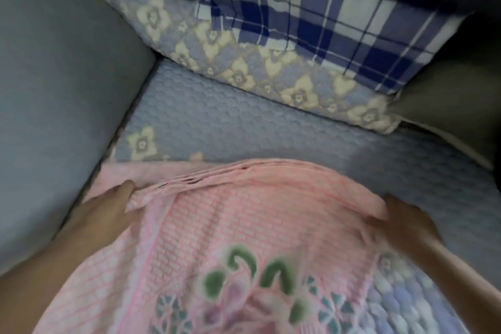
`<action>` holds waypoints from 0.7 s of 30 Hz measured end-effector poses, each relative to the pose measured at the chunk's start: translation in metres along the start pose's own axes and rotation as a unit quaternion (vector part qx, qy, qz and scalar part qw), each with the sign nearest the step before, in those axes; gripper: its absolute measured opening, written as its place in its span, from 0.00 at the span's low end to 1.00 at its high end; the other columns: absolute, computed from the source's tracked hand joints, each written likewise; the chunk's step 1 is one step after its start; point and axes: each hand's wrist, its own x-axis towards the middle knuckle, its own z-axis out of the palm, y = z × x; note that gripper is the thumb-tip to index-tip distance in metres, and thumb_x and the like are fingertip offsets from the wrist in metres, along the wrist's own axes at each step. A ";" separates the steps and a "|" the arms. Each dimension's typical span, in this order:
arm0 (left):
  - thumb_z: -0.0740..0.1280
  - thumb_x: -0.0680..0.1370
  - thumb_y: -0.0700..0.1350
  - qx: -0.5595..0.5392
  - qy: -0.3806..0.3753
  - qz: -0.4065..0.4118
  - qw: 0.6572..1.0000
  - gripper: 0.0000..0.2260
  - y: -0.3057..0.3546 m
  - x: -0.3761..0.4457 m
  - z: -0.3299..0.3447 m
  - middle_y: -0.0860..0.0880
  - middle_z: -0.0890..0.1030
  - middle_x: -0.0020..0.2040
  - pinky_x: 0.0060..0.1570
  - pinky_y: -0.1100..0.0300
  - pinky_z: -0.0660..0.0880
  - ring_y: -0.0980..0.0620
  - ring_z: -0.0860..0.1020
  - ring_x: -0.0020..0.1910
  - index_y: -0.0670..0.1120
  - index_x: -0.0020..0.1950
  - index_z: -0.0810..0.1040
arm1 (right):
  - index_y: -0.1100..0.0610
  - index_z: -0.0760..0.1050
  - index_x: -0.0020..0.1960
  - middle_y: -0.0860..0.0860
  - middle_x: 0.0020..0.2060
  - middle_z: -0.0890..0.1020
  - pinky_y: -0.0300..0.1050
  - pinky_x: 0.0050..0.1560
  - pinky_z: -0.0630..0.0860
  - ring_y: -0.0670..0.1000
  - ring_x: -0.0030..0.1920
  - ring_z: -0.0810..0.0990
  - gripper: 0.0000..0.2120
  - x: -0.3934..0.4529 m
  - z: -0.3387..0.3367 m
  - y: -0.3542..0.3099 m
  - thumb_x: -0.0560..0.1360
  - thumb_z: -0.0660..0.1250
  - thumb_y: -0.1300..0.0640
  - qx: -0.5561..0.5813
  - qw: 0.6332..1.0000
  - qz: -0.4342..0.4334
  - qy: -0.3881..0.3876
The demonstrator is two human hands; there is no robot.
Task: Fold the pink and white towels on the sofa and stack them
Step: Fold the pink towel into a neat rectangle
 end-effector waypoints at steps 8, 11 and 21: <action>0.70 0.63 0.32 -0.041 -0.072 -0.074 0.994 0.24 -0.046 -0.294 0.089 0.44 0.76 0.45 0.34 0.51 0.77 0.39 0.81 0.40 0.48 0.55 0.73 | 0.47 0.73 0.60 0.53 0.43 0.85 0.49 0.33 0.75 0.61 0.40 0.84 0.17 -0.204 0.091 0.049 0.73 0.71 0.52 -0.046 0.991 -0.121 -0.023; 0.65 0.70 0.32 0.011 -0.105 -0.095 0.990 0.20 -0.071 -0.391 0.106 0.45 0.76 0.52 0.44 0.52 0.75 0.41 0.79 0.51 0.47 0.58 0.77 | 0.52 0.84 0.51 0.56 0.40 0.84 0.44 0.34 0.67 0.61 0.40 0.85 0.13 -0.272 0.105 0.062 0.68 0.76 0.61 -0.052 0.992 -0.109 -0.027; 0.63 0.77 0.35 -0.350 0.299 -0.333 0.823 0.07 -0.161 -0.592 0.077 0.37 0.81 0.42 0.41 0.47 0.75 0.36 0.80 0.40 0.42 0.44 0.79 | 0.55 0.82 0.58 0.63 0.49 0.84 0.52 0.46 0.75 0.65 0.50 0.83 0.21 -0.468 0.042 -0.033 0.70 0.59 0.57 0.249 0.932 -0.075 0.253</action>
